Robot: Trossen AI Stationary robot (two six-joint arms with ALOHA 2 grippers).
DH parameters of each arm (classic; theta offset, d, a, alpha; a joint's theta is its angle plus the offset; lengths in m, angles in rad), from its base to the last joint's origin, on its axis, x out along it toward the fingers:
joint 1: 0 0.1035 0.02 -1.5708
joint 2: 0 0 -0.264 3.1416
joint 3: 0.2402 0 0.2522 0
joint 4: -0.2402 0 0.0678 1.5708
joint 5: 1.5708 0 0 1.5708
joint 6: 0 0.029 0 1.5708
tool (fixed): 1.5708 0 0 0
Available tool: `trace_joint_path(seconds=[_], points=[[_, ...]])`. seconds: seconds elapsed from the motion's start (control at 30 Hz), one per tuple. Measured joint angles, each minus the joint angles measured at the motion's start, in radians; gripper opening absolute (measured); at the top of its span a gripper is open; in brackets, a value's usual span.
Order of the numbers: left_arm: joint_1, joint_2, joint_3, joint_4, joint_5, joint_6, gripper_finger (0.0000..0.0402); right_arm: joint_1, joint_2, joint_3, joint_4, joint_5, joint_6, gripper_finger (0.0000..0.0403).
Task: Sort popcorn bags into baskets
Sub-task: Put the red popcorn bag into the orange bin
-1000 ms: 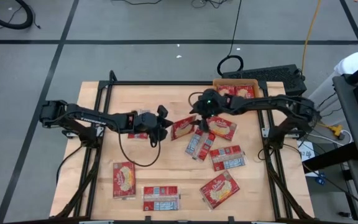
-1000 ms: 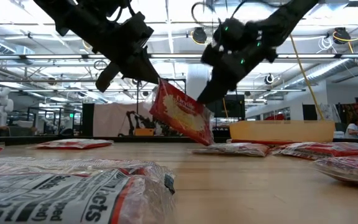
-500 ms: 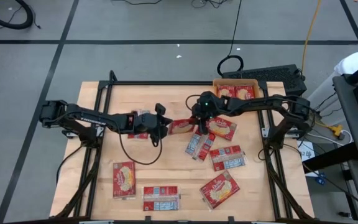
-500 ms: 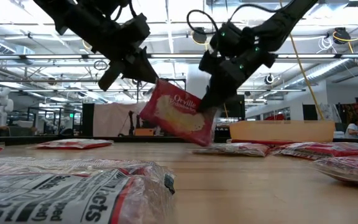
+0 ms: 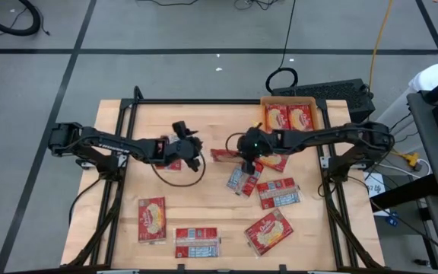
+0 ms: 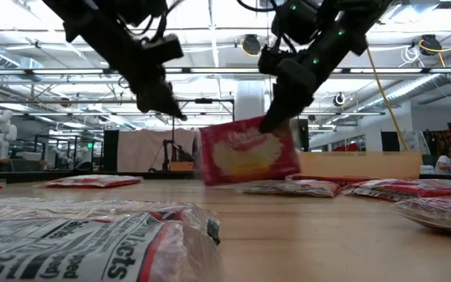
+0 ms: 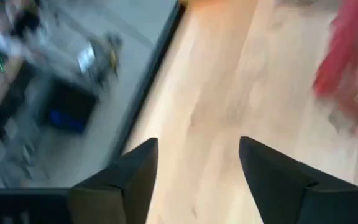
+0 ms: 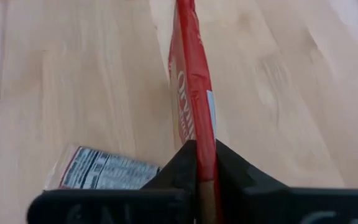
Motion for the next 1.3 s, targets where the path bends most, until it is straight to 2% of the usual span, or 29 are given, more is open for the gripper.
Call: trace_joint_path(seconds=[0.13,0.23,0.47,0.6,0.73,0.87,0.97,1.1,1.2,1.3], points=[[0.013,0.000,-0.008,-0.108,0.036,-0.222,0.0233,0.056,-0.032,0.000,-0.053,0.094,0.099,0.0010],[0.007,0.000,-0.058,-0.060,0.092,-0.302,0.0219,0.114,-0.051,0.000,-0.046,0.235,0.149,0.0013],[-0.028,0.000,-0.255,0.394,0.211,-0.362,0.0178,0.214,-0.055,0.000,0.043,0.473,0.218,0.0015],[-0.048,0.000,-0.353,0.658,0.243,-0.374,0.0166,0.259,-0.055,0.000,0.076,0.632,0.267,0.0013],[-0.067,0.000,-0.387,0.806,0.280,-0.367,0.0168,0.304,-0.055,0.000,0.172,0.787,0.271,0.0013],[-0.070,0.000,-0.388,0.868,0.314,-0.345,0.0197,0.327,-0.047,0.000,0.309,0.813,0.181,0.0012],[-0.057,0.000,-0.388,0.908,0.347,-0.391,0.0231,0.343,-0.047,-0.002,0.422,0.816,0.108,0.0012],[-0.057,0.000,-0.388,1.025,0.375,-0.398,0.0271,0.367,-0.047,-0.071,0.732,0.809,-0.028,0.0013],[-0.055,0.000,-0.388,1.123,0.404,-0.367,0.0289,0.369,-0.047,-0.154,1.004,0.730,-0.103,0.0013],[-0.043,0.000,-0.388,1.234,0.473,-0.322,0.0295,0.357,-0.047,-0.224,1.200,0.628,-0.130,0.0013]])
